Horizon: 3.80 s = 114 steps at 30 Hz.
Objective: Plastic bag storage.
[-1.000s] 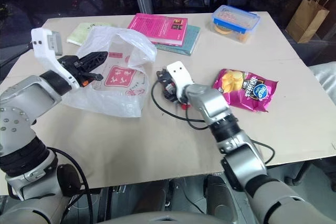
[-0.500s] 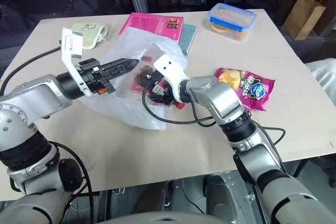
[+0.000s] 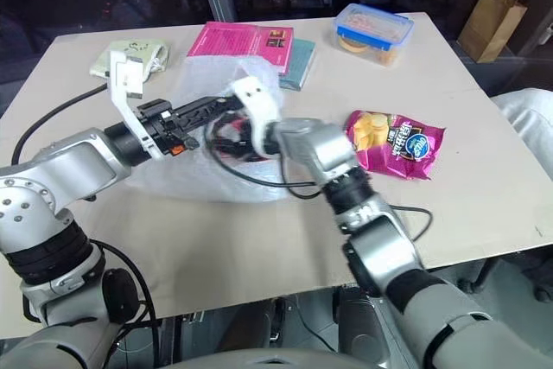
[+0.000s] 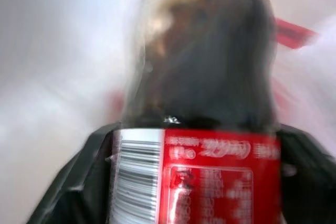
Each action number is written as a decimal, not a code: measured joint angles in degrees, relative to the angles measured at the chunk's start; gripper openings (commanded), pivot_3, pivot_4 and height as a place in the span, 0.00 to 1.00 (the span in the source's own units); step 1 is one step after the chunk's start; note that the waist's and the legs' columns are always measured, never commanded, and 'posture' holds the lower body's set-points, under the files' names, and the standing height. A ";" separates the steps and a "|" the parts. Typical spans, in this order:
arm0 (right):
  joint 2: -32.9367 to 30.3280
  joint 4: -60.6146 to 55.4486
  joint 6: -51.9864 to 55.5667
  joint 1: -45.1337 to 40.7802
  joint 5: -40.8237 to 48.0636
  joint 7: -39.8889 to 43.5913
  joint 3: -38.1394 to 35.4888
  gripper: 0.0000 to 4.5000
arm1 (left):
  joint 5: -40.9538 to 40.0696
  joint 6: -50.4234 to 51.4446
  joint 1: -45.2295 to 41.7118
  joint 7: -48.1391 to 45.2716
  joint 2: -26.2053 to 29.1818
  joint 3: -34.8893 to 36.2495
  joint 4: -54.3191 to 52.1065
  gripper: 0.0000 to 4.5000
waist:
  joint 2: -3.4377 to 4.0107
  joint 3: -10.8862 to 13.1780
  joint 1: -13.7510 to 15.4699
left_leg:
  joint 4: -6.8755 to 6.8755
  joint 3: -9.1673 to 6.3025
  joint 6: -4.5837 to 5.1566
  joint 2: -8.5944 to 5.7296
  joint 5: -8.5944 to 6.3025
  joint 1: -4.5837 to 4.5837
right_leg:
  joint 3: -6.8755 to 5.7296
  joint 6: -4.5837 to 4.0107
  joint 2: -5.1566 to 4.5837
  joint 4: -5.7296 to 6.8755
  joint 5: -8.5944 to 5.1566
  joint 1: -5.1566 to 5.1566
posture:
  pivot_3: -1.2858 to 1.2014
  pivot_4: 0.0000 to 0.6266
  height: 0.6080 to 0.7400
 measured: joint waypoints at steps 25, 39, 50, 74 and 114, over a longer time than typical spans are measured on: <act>-51.85 -56.82 1.61 39.04 -11.95 -0.21 1.83 0.99 | 4.44 -11.30 3.33 -1.71 4.79 -8.96 5.76 0.00 | -0.01 0.01 0.99 | 0.12 0.11 0.03 -0.23 -0.01 -0.04 | -0.03 0.05 -0.26 -0.04 -0.07 0.10 | 0.52 0.24 1.00; -53.65 -50.41 -12.19 52.47 -25.76 -5.72 -0.19 0.99 | 5.71 -12.40 4.83 -5.37 6.47 -10.06 6.62 0.00 | -0.04 0.00 2.15 | 0.28 0.15 0.05 -0.15 -0.01 -0.02 | -0.01 0.11 -0.21 -0.03 -0.10 0.20 | 0.52 0.24 1.00; -30.32 -37.64 -5.42 38.72 -32.48 -17.13 5.48 0.99 | 5.90 -13.31 5.50 -5.29 6.10 -9.93 6.53 0.00 | -0.06 -0.02 2.21 | 0.34 0.08 -0.05 0.09 0.04 0.04 | -0.03 -0.02 0.07 0.00 -0.03 0.24 | 0.52 0.24 1.00; -35.82 -56.41 -7.93 38.02 -24.91 -0.79 -4.67 0.00 | 13.99 -14.33 4.37 -12.40 19.39 -15.30 -4.70 0.69 | -0.04 0.02 2.25 | 0.30 0.06 -0.03 0.12 0.03 0.05 | -0.06 0.10 0.09 -0.05 -0.11 0.29 | 0.52 0.24 1.00; -40.55 -62.68 -3.70 37.94 -1.63 5.66 -13.30 0.00 | 32.90 -3.05 -7.71 -11.27 2.44 -1.38 8.29 0.05 | -0.01 0.06 2.17 | 0.40 0.03 -0.03 0.10 0.03 0.00 | -0.11 0.04 0.07 -0.01 -0.05 0.30 | 0.52 0.24 1.00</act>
